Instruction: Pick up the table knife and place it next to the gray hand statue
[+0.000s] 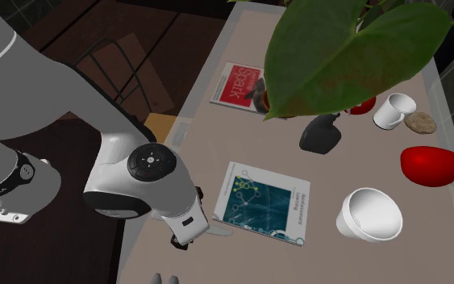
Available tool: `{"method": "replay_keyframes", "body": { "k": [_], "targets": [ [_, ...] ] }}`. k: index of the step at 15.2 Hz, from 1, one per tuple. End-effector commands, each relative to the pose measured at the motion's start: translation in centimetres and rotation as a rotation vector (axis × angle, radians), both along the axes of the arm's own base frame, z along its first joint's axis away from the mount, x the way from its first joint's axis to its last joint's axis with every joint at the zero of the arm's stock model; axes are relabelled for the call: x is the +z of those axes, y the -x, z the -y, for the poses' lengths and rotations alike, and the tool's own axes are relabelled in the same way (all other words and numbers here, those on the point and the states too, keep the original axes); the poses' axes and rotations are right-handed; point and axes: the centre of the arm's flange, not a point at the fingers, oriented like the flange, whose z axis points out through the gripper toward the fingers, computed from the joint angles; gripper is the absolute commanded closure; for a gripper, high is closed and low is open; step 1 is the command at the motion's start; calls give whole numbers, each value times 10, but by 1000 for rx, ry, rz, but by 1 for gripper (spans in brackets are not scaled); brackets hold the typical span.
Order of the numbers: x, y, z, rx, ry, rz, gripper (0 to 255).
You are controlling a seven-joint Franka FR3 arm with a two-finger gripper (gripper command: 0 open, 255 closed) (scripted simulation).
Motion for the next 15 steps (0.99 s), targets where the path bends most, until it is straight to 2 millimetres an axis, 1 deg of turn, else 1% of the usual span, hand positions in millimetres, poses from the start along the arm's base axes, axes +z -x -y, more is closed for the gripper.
{"method": "replay_keyframes", "body": {
  "k": [1,3,6,7,15],
  "targets": [
    [0,0,0,0,0,0,0],
    [0,0,0,0,0,0,0],
    [39,3,-3,0,0,0,0],
    [50,4,-4,0,0,0,0],
    [50,4,-4,0,0,0,0]
  ]
}}
